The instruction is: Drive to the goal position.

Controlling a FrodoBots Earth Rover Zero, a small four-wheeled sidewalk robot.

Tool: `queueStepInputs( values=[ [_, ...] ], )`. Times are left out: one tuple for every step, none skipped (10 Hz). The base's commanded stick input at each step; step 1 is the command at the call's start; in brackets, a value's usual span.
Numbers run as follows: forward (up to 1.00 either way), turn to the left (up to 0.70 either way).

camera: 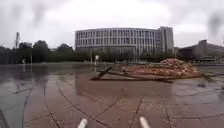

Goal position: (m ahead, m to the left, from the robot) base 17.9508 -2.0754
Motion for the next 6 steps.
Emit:
queueStepInputs(
  values=[
    [1.0,0.0],
    [1.0,0.0],
    [1.0,0.0],
    [1.0,0.0],
    [1.0,0.0],
    [1.0,0.0]
  ],
)
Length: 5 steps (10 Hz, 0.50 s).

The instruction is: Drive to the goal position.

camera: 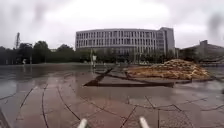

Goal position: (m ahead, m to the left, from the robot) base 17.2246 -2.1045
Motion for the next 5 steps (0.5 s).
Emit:
queueStepInputs(
  values=[
    [1.0,0.0],
    [1.0,0.0],
    [1.0,0.0],
    [1.0,0.0],
    [1.0,-0.05]
  ],
)
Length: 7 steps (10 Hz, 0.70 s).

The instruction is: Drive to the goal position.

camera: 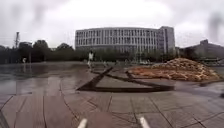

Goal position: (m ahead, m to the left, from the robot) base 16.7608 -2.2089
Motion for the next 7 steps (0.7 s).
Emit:
queueStepInputs(
  values=[
    [1.0,-0.15],
    [1.0,-0.07],
    [1.0,0.0],
    [1.0,0.0],
    [1.0,0.0],
    [1.0,0.0],
    [1.0,0.0]
  ],
)
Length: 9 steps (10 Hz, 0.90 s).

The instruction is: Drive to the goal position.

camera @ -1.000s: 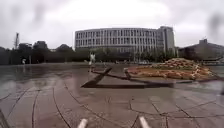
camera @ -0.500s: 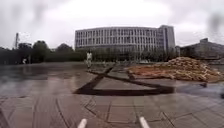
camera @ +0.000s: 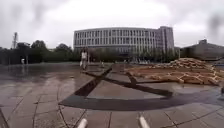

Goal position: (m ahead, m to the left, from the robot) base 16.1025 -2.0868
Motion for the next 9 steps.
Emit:
queueStepInputs(
  values=[
    [1.0,-0.02],
    [1.0,-0.1],
    [1.0,-0.39],
    [1.0,-0.11],
    [1.0,-0.04],
    [1.0,0.0],
    [1.0,0.0],
    [1.0,0.0],
    [1.0,0.0]
  ],
)
